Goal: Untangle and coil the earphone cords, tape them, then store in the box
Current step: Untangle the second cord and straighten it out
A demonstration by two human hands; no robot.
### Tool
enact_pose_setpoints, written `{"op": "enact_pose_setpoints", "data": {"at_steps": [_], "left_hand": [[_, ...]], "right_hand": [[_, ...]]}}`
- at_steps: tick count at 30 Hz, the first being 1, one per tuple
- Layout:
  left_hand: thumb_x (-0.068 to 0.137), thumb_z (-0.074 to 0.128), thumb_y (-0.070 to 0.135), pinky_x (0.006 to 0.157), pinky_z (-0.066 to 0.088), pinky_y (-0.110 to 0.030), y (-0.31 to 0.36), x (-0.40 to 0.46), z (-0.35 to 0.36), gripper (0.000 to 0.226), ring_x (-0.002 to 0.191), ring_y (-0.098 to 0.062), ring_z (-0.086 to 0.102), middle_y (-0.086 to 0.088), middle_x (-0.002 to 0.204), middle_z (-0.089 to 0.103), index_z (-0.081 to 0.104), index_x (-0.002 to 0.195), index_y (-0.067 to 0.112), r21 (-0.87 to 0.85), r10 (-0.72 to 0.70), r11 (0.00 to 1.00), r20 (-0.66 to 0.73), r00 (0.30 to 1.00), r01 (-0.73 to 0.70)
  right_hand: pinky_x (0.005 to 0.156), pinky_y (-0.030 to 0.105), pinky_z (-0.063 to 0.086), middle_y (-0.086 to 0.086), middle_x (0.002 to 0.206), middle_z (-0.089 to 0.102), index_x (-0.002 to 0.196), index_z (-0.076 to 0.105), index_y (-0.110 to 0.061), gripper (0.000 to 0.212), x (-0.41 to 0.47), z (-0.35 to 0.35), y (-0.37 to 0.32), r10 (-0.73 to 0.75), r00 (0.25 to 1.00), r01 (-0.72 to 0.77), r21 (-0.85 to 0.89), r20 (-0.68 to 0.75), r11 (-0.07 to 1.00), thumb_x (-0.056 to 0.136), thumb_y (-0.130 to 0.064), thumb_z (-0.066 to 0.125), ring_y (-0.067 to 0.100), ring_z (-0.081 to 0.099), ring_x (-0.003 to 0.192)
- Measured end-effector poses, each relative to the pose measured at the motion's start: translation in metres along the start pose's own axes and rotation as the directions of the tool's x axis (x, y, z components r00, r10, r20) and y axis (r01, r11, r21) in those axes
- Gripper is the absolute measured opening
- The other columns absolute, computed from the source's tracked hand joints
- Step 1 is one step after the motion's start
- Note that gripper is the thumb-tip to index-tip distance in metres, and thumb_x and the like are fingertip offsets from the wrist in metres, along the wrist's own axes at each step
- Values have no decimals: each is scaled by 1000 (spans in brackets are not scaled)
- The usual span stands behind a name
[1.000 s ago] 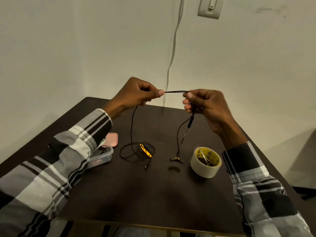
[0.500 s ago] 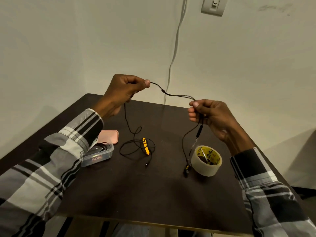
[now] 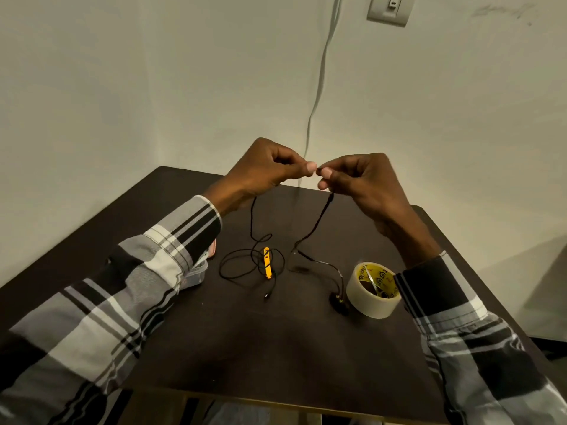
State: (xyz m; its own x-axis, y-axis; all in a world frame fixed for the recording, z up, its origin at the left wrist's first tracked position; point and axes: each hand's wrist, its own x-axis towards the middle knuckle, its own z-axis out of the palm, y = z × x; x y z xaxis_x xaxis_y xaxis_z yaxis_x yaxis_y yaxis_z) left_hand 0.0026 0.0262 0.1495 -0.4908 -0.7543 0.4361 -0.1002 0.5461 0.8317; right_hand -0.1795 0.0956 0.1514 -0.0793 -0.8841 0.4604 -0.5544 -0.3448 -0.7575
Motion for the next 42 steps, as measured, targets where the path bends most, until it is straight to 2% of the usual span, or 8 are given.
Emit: {"op": "enact_pose_setpoints", "data": {"at_steps": [5, 10, 16, 20, 24, 29, 35, 42], "left_hand": [[91, 68, 27, 47, 31, -11, -13, -7, -24, 23, 44, -3, 35, 18, 51, 59, 76, 91, 4, -33, -69, 997, -112, 991, 66], [92, 67, 24, 47, 29, -17, -25, -15, -39, 23, 43, -3, 35, 18, 45, 53, 74, 92, 2, -26, -117, 993, -141, 983, 115], [87, 73, 33, 50, 26, -26, -32, -13, -28, 23, 50, -8, 32, -1, 65, 58, 78, 85, 10, -78, -156, 986, -99, 983, 148], [85, 75, 34, 51, 24, -27, -27, -10, -13, 19, 53, -11, 30, -7, 65, 51, 79, 79, 16, -101, -150, 984, -36, 988, 146], [86, 74, 31, 47, 23, -25, -22, -9, 0, 19, 49, -9, 29, -7, 60, 45, 77, 76, 15, -114, -137, 984, 24, 990, 139], [86, 73, 35, 47, 27, -21, -24, -13, -3, 23, 53, -12, 31, -3, 58, 42, 78, 81, 13, -126, -157, 979, 48, 986, 162], [87, 71, 34, 43, 32, -13, -39, -16, -19, 19, 47, -4, 37, 8, 51, 47, 77, 78, 18, -182, -241, 956, -39, 970, 230], [89, 70, 22, 41, 31, -15, -45, -21, -24, 16, 42, -4, 41, 6, 55, 59, 76, 85, 8, -202, -271, 944, -18, 963, 262]], "right_hand": [[82, 41, 61, 3, 76, 74, 92, 73, -14, 8, 9, -26, 16, 51, 977, -35, 82, -208, 996, 94, -15, 66, 18, 72, 77], [84, 43, 61, 6, 78, 71, 98, 71, -7, 11, 13, -49, 37, 151, 934, -114, 131, -323, 985, 97, -14, 63, 17, 70, 76], [96, 37, 54, 1, 111, 74, 113, 73, -15, 20, 7, -22, 53, 142, 984, -167, -304, -104, 938, 94, -18, 66, 13, 68, 104], [96, 17, 45, -6, 127, 67, 127, 66, -19, 32, -1, 4, 26, -6, 998, -9, -258, -55, 966, 95, -20, 65, 2, 60, 116], [88, 25, 57, -3, 111, 75, 117, 73, -18, 28, -6, 28, 9, -134, 991, 135, -256, 20, 957, 89, -25, 72, 4, 69, 99], [78, 34, 60, -11, 77, 74, 93, 79, -18, 8, -1, 18, 8, -119, 991, 100, -235, -66, 967, 87, -20, 75, 0, 71, 74], [76, 39, 62, -3, 77, 74, 90, 75, -21, 3, 3, -23, 12, -105, 944, 77, -101, -312, 992, 89, -19, 73, 14, 74, 76], [75, 36, 62, -2, 78, 73, 93, 74, -19, 4, 7, -36, 25, -61, 922, 32, -82, -382, 996, 91, -19, 70, 12, 74, 77]]}}
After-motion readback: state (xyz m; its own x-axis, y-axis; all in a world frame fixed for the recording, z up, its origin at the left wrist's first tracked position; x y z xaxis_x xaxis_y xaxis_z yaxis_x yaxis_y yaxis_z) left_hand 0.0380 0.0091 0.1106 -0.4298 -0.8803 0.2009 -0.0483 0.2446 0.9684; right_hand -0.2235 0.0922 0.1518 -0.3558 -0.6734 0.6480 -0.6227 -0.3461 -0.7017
